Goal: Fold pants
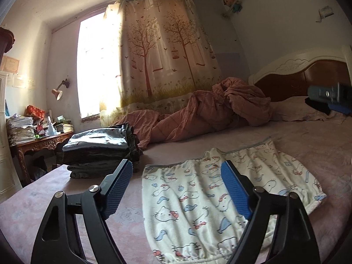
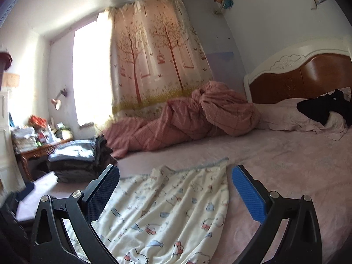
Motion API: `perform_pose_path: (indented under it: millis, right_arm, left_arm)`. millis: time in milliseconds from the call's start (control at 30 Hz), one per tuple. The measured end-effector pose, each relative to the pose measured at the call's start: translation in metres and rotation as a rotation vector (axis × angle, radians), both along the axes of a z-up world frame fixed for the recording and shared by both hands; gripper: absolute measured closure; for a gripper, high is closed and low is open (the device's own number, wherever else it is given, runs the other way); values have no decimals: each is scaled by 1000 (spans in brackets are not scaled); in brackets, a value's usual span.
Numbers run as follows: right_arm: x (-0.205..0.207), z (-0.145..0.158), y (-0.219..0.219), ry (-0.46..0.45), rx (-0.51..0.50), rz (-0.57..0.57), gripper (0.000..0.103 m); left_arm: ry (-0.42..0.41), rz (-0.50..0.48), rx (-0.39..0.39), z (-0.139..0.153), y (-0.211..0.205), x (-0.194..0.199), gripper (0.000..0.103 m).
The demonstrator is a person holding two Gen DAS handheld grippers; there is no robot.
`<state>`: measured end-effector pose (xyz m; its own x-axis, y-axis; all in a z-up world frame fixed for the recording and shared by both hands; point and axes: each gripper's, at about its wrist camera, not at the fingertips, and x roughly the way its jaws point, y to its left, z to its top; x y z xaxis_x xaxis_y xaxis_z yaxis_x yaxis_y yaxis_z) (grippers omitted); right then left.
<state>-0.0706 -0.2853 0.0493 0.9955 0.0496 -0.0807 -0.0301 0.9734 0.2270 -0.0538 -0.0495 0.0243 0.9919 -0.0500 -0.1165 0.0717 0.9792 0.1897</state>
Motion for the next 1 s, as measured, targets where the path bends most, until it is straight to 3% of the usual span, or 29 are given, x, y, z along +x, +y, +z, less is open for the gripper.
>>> perform_pose_path:
  millis: [100,233,300,500,700,767,833,867,933,1000]
  right_arm:
    - [-2,26,-35,-22,79,90,1]
    - [7,54,-91,-36,197,238,1]
    - [14,63,-112,-42,214,251,1]
    - [43,86,-156,-16,194,157,5]
    - [85,99,-173,9,175,206,6]
    - [114,95,-179,56,185,266,9]
    - [143,81,-184,111,204,312,13]
    - [161,69,-188,149,216,325,17]
    - [196,43,-197,239,259,347,25]
    - [238,11,-206,373,327,360,41]
  left_arm:
    - [30,-82,12,6,-26,-5,40]
    - [135,-229,-3,4,-68,-8,64]
    - [200,-303,6,-5,-91,-10,71]
    - [366,-486,59,-36,-139,-23,72]
    - [493,-483,95,-64,-167,-5,71]
    - [486,-463,93,-70,-171,-4,72]
    - [462,-441,90,-71,-174,-7,85]
    - [459,-437,76,-72,-174,-8,86]
    - [472,-440,35,-71,-165,-5,89]
    - [486,-453,-7,-69,-160,-3,92]
